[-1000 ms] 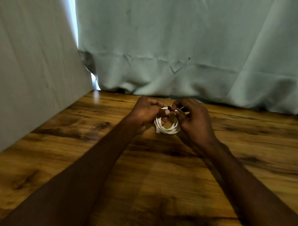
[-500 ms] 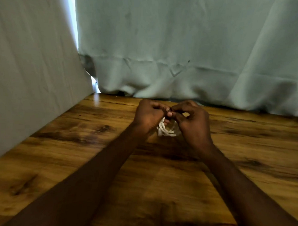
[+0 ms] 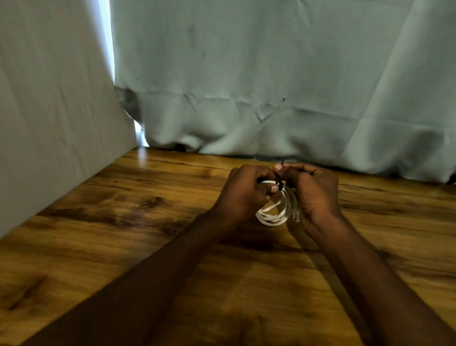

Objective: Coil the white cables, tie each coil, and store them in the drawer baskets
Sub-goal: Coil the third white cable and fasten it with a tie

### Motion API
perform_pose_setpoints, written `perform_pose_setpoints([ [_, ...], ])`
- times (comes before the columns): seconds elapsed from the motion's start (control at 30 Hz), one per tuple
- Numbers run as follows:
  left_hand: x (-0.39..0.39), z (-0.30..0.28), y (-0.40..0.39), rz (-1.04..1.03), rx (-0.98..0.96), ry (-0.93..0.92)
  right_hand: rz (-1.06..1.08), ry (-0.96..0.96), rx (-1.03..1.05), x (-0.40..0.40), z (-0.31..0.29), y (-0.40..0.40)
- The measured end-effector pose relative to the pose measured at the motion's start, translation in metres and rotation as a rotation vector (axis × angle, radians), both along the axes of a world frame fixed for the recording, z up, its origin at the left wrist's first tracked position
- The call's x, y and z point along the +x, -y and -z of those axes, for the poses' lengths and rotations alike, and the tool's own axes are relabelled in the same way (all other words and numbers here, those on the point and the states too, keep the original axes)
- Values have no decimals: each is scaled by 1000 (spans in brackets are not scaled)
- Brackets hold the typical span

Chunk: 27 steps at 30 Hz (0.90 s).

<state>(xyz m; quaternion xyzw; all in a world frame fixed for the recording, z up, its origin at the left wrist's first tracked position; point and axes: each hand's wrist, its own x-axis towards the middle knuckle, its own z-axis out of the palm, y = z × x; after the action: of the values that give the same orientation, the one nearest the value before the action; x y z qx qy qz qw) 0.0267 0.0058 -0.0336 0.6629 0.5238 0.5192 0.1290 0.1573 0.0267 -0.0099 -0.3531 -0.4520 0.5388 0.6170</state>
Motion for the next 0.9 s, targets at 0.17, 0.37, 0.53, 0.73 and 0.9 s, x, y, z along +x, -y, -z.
perform_pose_setpoints([
  [0.17, 2, -3, 2, -77, 36, 44, 132, 81, 25, 2, 0, -3],
  [0.37, -8, -5, 5, 26, 101, -22, 202, 235, 44, 5, -2, -5],
  [0.53, -18, -8, 9, 95, 173, -86, 89, 170, -52, 11, -4, -6],
  [0.73, -22, -7, 8, 106, 98, 54, -238, 86, -379, 19, -8, -6],
  [0.9, -29, -6, 6, 35, 126, 54, -325, 70, -417, 19, -5, -11],
])
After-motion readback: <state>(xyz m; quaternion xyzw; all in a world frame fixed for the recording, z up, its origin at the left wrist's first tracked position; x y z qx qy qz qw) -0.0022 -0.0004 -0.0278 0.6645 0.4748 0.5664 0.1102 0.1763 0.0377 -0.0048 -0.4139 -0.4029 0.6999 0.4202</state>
